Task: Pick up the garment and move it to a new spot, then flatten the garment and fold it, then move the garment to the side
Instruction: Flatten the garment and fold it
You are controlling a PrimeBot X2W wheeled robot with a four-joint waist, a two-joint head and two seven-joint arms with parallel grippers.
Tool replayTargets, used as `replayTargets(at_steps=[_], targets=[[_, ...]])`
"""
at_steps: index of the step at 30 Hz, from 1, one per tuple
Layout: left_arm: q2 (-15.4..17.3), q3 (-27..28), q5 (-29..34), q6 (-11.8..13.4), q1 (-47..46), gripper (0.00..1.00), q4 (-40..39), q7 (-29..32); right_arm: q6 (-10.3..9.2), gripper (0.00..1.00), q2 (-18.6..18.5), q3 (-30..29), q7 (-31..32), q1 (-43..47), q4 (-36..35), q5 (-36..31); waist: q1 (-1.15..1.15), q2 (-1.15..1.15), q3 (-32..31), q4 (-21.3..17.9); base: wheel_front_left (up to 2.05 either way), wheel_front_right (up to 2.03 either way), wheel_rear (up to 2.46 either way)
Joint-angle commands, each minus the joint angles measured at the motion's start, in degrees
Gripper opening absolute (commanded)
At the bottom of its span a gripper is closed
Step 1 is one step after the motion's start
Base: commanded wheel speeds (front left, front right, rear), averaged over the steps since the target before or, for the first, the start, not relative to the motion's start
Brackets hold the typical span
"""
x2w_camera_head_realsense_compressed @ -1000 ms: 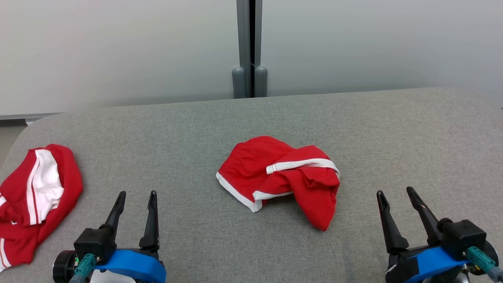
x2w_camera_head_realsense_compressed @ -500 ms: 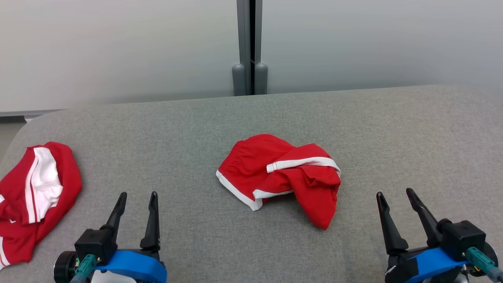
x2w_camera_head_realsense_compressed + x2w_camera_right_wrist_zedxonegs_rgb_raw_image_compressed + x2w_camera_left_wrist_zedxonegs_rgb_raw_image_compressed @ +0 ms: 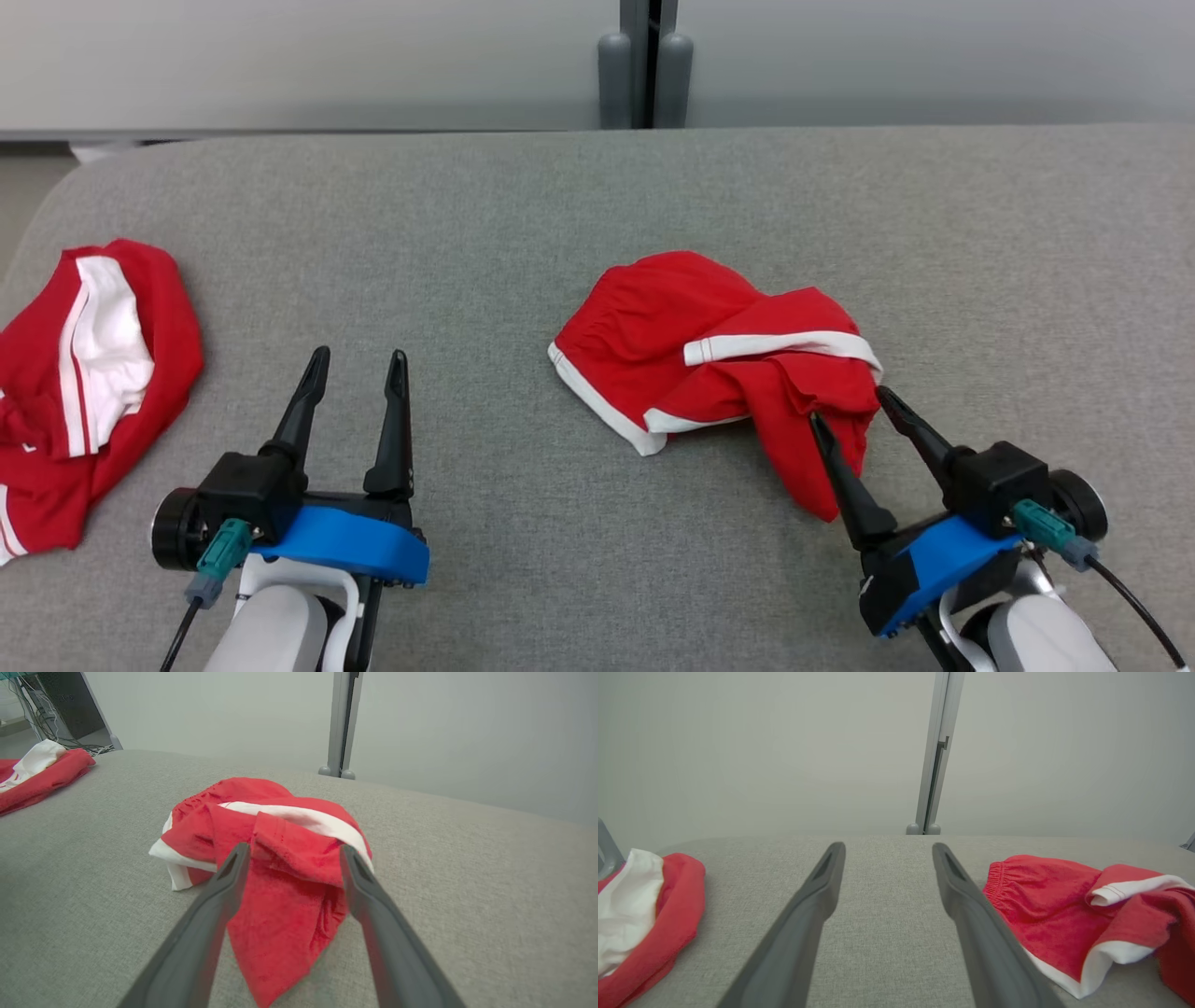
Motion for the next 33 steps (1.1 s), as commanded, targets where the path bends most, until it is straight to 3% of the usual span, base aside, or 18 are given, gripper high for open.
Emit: replayTargets(at_steps=[1,5,6,7,8,16,25,33], targets=[[-0.4,0.2,0.5,-0.2,-1.5,1.0,0.0,-0.3,0.0,1.0,-1.0,0.9,-0.1,-2.0,1.0,-0.2,-0.01,-0.02,2.6,2.2,0.0,0.0,0.0],[-1.5,0.9,1.3,-0.9,-2.7,1.0,0.4,-0.3,0.0,1.0,-2.2,2.6,-0.4,-4.8,3.5,-0.8,-0.01,-0.02,4.3,3.0,0.0,0.0,0.0],[-1.7,1.1,1.6,-1.1,-2.9,1.0,0.5,-0.3,0.0,0.45,-2.4,2.2,-0.8,-5.2,3.8,-1.0,-0.01,-0.02,4.4,3.1,0.0,0.0,0.0],[-1.9,1.3,1.8,-1.2,-2.9,1.0,0.7,-0.3,0.0,0.17,-2.6,1.9,-1.2,-5.2,4.2,-1.0,-0.01,-0.02,4.4,3.2,0.0,0.0,0.0],[-2.2,1.5,2.1,-1.4,-2.9,1.0,0.9,-0.3,0.0,0.0,-2.6,1.4,-1.6,-5.1,4.4,-0.9,-0.01,-0.02,4.4,3.2,0.0,0.0,0.0],[-2.7,3.8,3.6,-2.3,-1.3,1.0,1.8,-0.3,0.0,0.0,-1.5,-0.7,-4.5,-1.6,0.8,1.0,-0.01,-0.02,2.9,1.0,0.0,0.0,0.0],[-2.3,5.6,4.8,-2.4,-0.3,1.0,1.8,-0.3,0.0,0.0,-0.4,0.2,-4.1,2.7,-10.9,3.8,-0.01,-0.02,1.1,-2.7,0.0,0.0,0.0],[-2.6,5.8,5.5,-2.6,-1.0,1.0,1.7,-0.3,0.0,0.0,1.6,-8.0,-3.5,2.2,-11.1,5.9,-0.01,-0.02,1.6,-3.4,0.0,0.0,0.0]])
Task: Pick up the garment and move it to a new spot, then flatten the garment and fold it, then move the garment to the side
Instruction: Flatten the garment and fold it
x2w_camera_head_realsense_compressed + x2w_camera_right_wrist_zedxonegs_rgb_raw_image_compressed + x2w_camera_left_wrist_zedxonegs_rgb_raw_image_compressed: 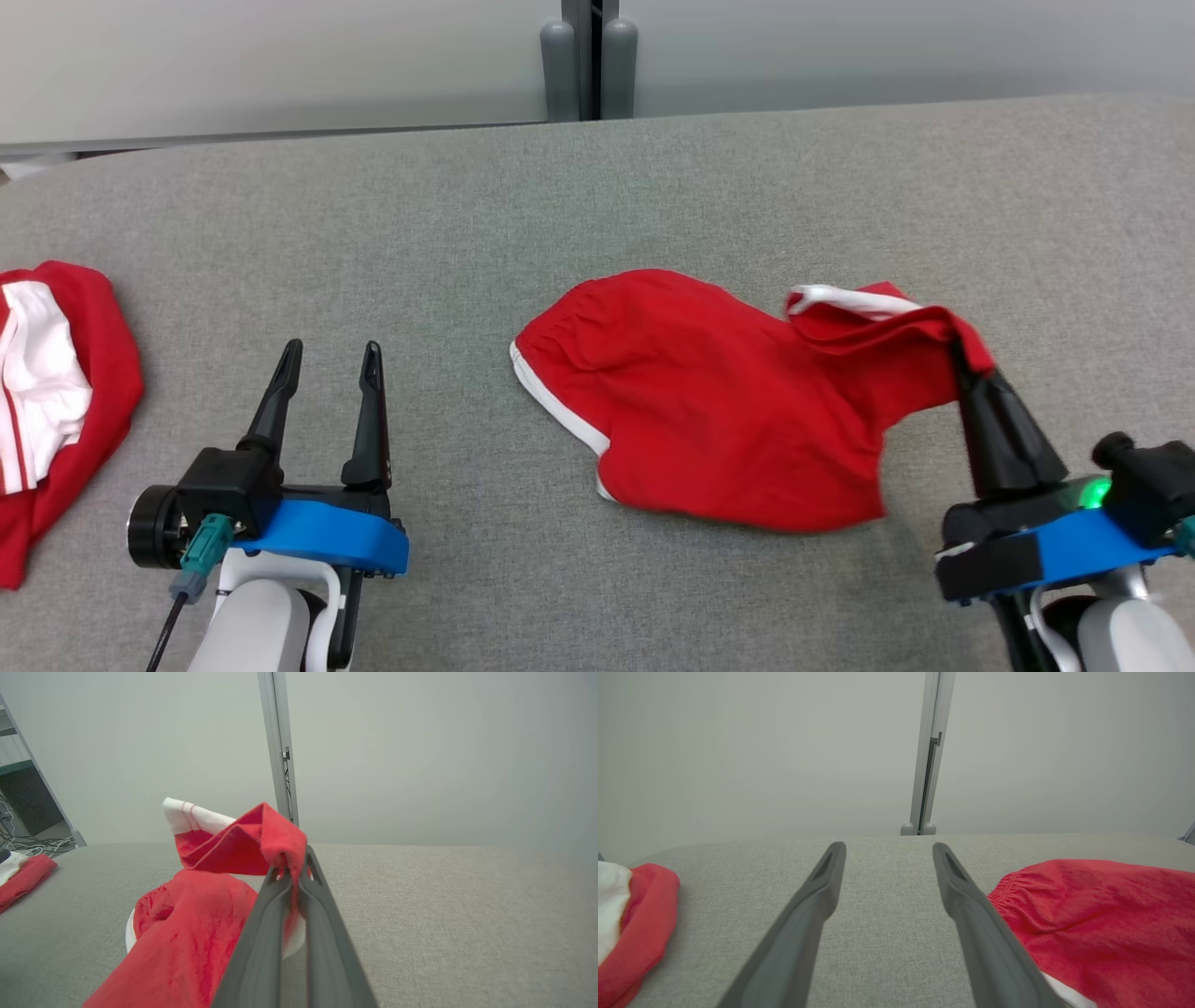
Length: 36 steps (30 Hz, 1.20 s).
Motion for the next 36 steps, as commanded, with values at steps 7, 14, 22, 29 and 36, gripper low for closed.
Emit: replayTargets(at_steps=[7,14,22,29,36], targets=[[-0.2,0.0,0.9,-0.4,-1.7,1.0,-0.4,-0.3,0.0,0.0,0.5,-7.6,-2.2,-4.2,10.3,2.7,0.0,0.0,3.0,1.1,0.0,0.0,0.0],[-0.6,-0.2,1.3,-0.7,-2.8,1.0,-0.5,-0.3,0.0,0.0,0.2,-11.1,-5.0,-8.6,20.7,5.1,0.0,0.0,4.9,1.7,0.0,0.0,0.0],[-1.1,0.2,1.6,-0.9,-2.6,1.0,0.1,-0.3,0.0,1.0,-1.5,-12.8,-8.6,-10.9,27.5,2.1,0.0,0.0,4.2,1.4,0.0,0.0,0.0],[-1.4,1.1,1.8,-0.7,-0.7,1.0,0.4,-0.3,0.0,1.0,-2.1,-10.3,-9.0,-7.4,20.0,-3.6,0.0,0.0,1.6,0.6,0.0,0.0,0.0],[-1.6,1.4,1.8,-0.8,1.6,1.0,0.7,-0.3,0.01,1.0,-1.2,-4.9,-8.6,-1.1,11.1,-6.4,0.0,0.0,-2.0,0.2,0.0,0.0,0.0]])
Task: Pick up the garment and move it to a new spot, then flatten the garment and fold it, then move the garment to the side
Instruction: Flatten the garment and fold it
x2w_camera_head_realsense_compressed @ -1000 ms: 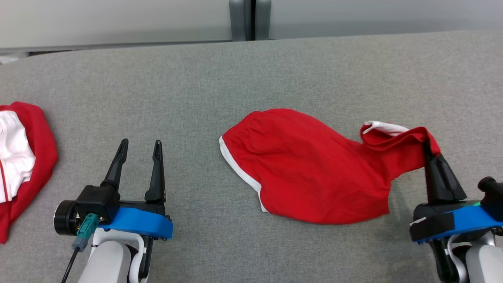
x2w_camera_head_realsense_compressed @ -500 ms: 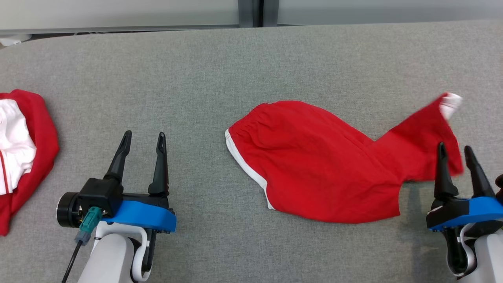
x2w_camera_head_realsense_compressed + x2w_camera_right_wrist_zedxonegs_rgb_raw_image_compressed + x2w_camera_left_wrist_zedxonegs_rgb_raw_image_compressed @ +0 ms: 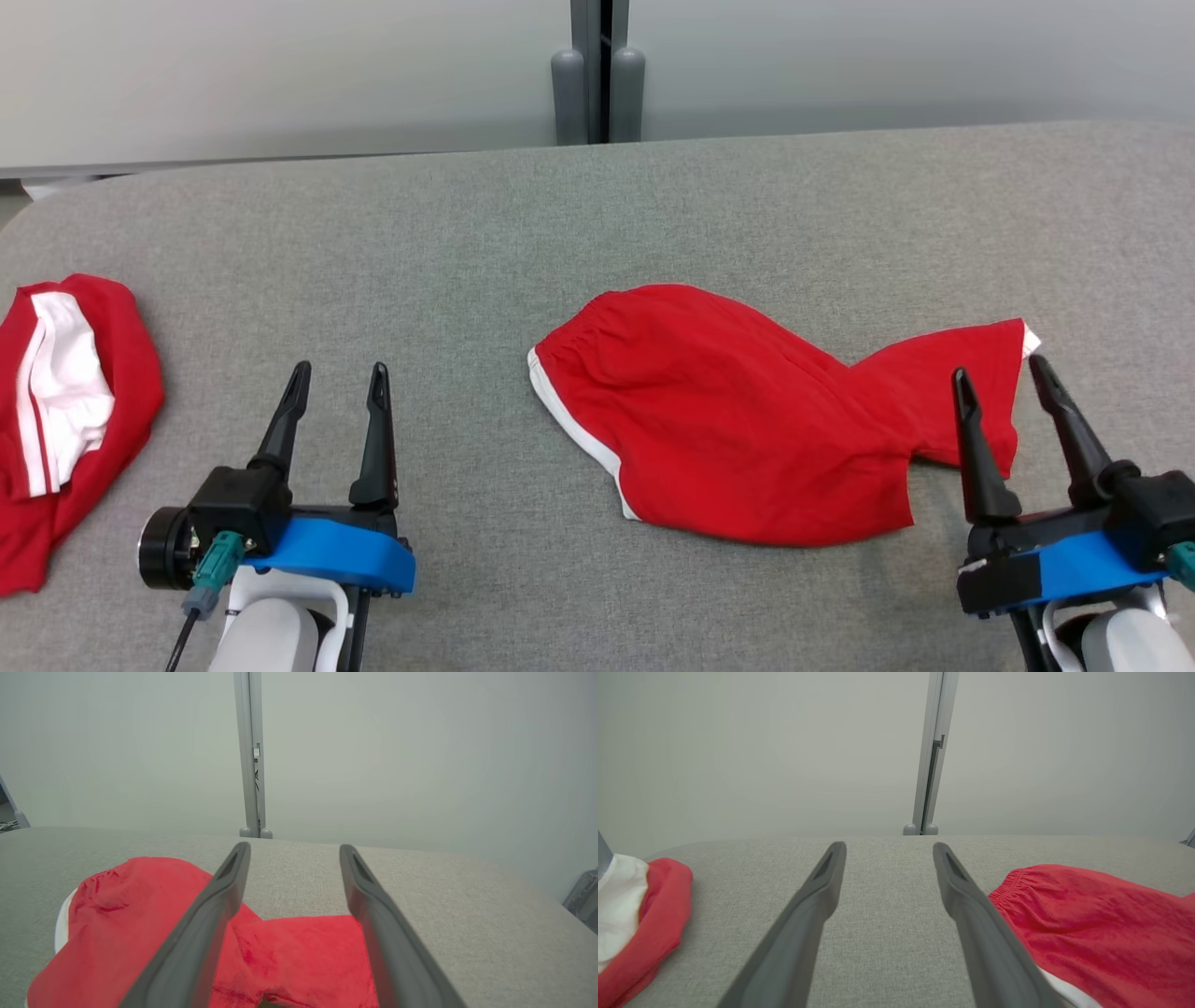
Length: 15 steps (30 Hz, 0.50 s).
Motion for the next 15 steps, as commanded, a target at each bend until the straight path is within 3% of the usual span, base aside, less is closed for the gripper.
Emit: replayTargets(at_steps=[1,15], targets=[[0.0,0.1,0.4,0.0,0.5,1.0,0.1,-0.3,0.01,1.0,0.1,0.4,0.6,1.3,-1.0,-0.2,0.01,0.0,-0.8,-0.4,0.0,0.0,0.0],[0.5,0.1,0.0,0.5,2.3,1.0,0.2,-0.3,0.01,1.0,1.6,1.3,4.0,5.7,-6.5,1.4,0.01,0.0,-1.9,-0.7,0.0,0.0,0.0]])
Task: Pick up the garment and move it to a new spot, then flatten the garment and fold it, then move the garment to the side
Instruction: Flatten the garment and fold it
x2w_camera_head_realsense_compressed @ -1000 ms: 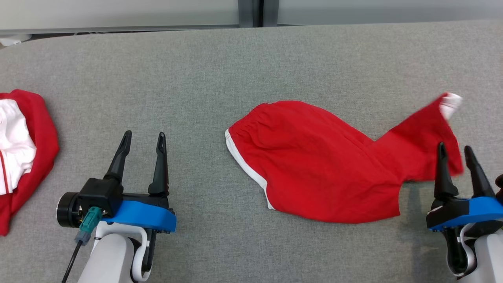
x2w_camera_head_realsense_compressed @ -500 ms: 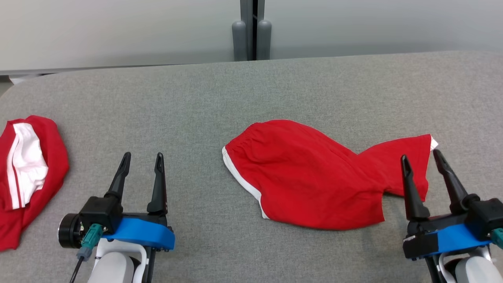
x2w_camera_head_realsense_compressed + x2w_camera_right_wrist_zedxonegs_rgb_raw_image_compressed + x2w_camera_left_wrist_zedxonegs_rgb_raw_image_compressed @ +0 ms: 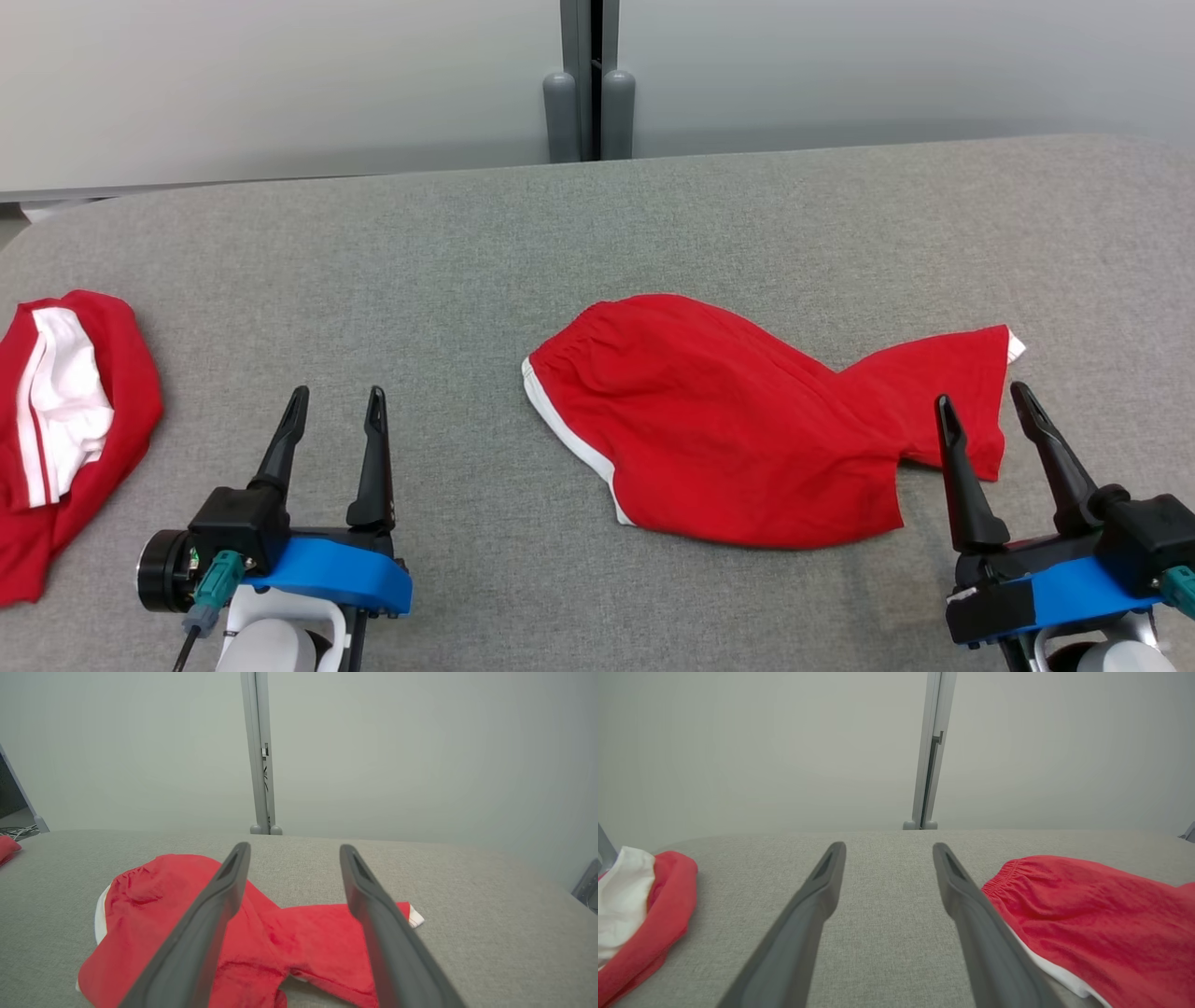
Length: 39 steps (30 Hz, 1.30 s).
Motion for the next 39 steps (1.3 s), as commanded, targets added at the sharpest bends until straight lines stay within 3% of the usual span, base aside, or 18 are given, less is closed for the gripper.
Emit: replayTargets(at_steps=[1,8,16,17,18,19,24,30,35,39], targets=[[0.3,-0.1,0.0,0.2,-0.1,1.0,-0.1,-0.3,0.01,1.0,0.2,-0.1,0.1,0.9,0.1,0.2,0.0,0.0,0.2,0.0,0.0,0.0,0.0],[0.1,-0.7,0.4,0.2,-1.7,1.0,-0.6,-0.3,0.01,1.0,0.0,3.5,1.1,3.0,8.9,1.4,0.0,0.0,2.8,0.5,0.0,0.0,0.0],[-0.1,-0.8,0.3,0.2,-2.8,1.0,-0.1,-0.3,0.01,1.0,-0.9,7.9,-1.1,-1.3,19.3,2.7,0.0,0.0,4.1,0.6,0.0,0.0,0.0],[-0.1,-0.8,0.3,0.1,-2.8,1.0,-0.1,-0.3,0.01,0.53,-1.1,8.6,-1.3,-1.7,19.9,2.8,0.0,0.0,4.1,0.6,0.0,0.0,0.0],[-0.1,-0.8,0.3,0.1,-2.8,1.0,0.0,-0.3,0.01,0.23,-1.2,9.0,-1.5,-2.0,20.4,2.9,0.0,0.0,4.1,0.6,0.0,0.0,0.0],[-0.1,-0.8,0.4,0.1,-2.7,1.0,0.0,-0.3,0.01,0.0,-1.4,9.4,-1.9,-2.2,20.7,3.2,0.0,0.0,4.0,0.6,0.0,0.0,0.0],[-0.1,-0.5,0.4,0.4,-2.2,1.0,-0.1,-0.3,0.01,0.0,-2.0,12.9,-3.0,-1.6,18.2,5.0,0.0,0.0,3.5,0.1,0.0,0.0,0.0],[0.3,-0.3,0.4,0.5,-2.1,1.0,-0.4,-0.3,0.01,0.0,-4.1,16.4,-3.7,-1.0,7.6,6.7,0.0,0.0,3.4,-1.2,0.0,0.0,0.0],[0.1,-0.6,0.5,0.3,-3.1,1.0,-0.6,-0.3,0.01,0.0,-4.2,14.4,-3.2,-3.0,1.3,7.5,0.0,0.0,3.8,-1.4,0.0,0.0,0.0],[-0.2,-1.1,0.6,0.1,-3.9,1.0,-0.7,-0.3,0.01,0.0,-3.5,11.2,-2.7,-5.6,0.1,7.4,0.0,0.0,4.7,-0.8,0.0,0.0,0.0]])
